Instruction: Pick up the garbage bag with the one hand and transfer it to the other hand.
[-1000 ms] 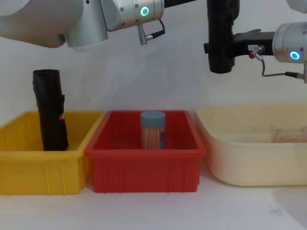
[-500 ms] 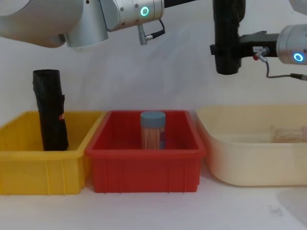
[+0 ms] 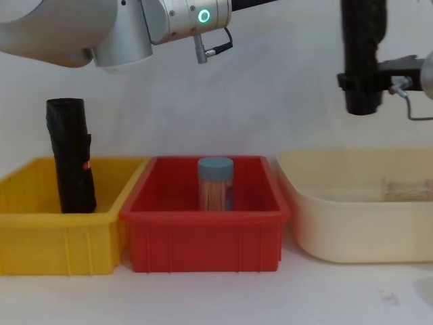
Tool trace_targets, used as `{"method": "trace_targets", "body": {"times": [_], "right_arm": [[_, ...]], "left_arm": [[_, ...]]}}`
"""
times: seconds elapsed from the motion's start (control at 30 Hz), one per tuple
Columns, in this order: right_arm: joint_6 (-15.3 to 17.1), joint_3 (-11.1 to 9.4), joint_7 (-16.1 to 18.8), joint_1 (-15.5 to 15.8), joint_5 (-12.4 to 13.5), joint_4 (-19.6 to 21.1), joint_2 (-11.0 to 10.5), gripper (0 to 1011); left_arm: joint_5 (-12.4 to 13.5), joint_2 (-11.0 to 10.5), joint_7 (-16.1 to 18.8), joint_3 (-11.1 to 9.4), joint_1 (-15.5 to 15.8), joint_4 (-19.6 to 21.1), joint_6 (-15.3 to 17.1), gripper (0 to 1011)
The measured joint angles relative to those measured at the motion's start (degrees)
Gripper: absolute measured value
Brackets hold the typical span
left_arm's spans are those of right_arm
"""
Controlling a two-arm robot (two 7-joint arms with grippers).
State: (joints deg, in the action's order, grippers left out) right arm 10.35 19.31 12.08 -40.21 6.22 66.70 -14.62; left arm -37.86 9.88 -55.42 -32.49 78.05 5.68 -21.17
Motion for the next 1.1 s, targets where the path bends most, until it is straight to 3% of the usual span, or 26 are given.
{"method": "trace_targets", "body": {"times": [0.63,0.83,1.1], "right_arm": [[6.7,-5.8,-10.8,4.8,-2.1,3.7,-0.7,1001],[8.6,-7.9,-14.1,6.2,-2.6,4.5,-0.8,1004],[9.8,-9.2,-16.0,7.0,-3.0,4.9,-0.9,1004]], "left_arm": [[0.0,0.0,0.0,0.0,0.0,0.0,0.0,1000],[0.0,0.0,0.0,0.0,0.0,0.0,0.0,1000],[0.0,0.0,0.0,0.0,0.0,0.0,0.0,1000]]}}
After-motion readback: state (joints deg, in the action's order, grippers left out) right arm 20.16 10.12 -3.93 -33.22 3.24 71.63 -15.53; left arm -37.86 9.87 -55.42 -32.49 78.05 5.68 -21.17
